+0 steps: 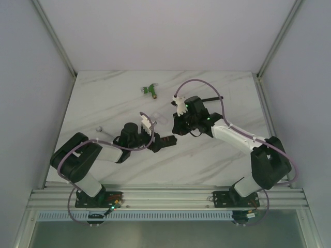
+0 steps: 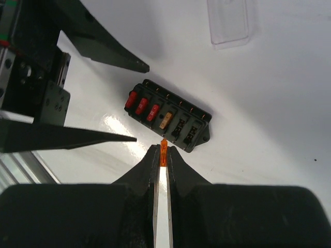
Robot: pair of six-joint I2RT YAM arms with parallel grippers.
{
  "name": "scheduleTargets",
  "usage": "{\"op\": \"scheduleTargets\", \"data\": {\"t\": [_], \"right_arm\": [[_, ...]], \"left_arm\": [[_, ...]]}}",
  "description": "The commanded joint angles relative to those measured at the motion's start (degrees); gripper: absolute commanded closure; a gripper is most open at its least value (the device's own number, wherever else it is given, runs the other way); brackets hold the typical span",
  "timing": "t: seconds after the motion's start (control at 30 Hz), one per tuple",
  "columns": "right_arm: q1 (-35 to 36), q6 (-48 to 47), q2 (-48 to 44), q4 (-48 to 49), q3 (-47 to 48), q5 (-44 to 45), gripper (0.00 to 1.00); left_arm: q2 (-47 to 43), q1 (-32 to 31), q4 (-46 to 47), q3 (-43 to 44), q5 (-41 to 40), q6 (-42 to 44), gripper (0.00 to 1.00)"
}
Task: Snap on the fuse box
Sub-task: Install the fuse at the fuse box base.
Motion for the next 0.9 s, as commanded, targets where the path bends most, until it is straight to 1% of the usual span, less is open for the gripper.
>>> {"op": "scheduleTargets", "data": {"t": [0.0, 0.07, 0.27, 0.43, 0.5, 0.7, 0.87], "right_arm": [[1.23, 3.47, 1.28, 1.25, 2.77, 4.67, 1.00], [1.63, 3.59, 3.21, 1.03, 2.87, 4.70, 1.00], [2.40, 3.73, 4.76, -0.31, 3.74, 6.69, 1.00], [3.02, 3.21, 6.37, -2.33, 5.03, 7.89, 1.00], [3.33, 3.08, 6.82, -2.69, 5.43, 8.44, 1.00], [3.60, 2.98, 7.78, -3.63, 6.27, 9.25, 1.00], [3.90, 2.83, 8.77, -4.59, 7.00, 10.37, 1.00]], "left_arm": [[0.94, -0.30, 0.22, 1.04, 4.32, 0.96, 0.15], [1.65, -0.65, 0.24, 0.77, 4.91, 0.75, 0.16], [3.12, -1.95, 1.75, -0.04, 6.20, -1.24, 0.21], [1.66, -2.91, 2.23, -1.67, 5.68, -2.07, 0.24], [0.67, -2.96, 1.87, -2.23, 3.83, -1.84, 0.25], [-0.49, -4.81, -1.93, -2.75, -5.67, 2.13, 0.26], [-0.24, -5.15, -2.63, -2.46, -6.95, 3.23, 0.35]]}}
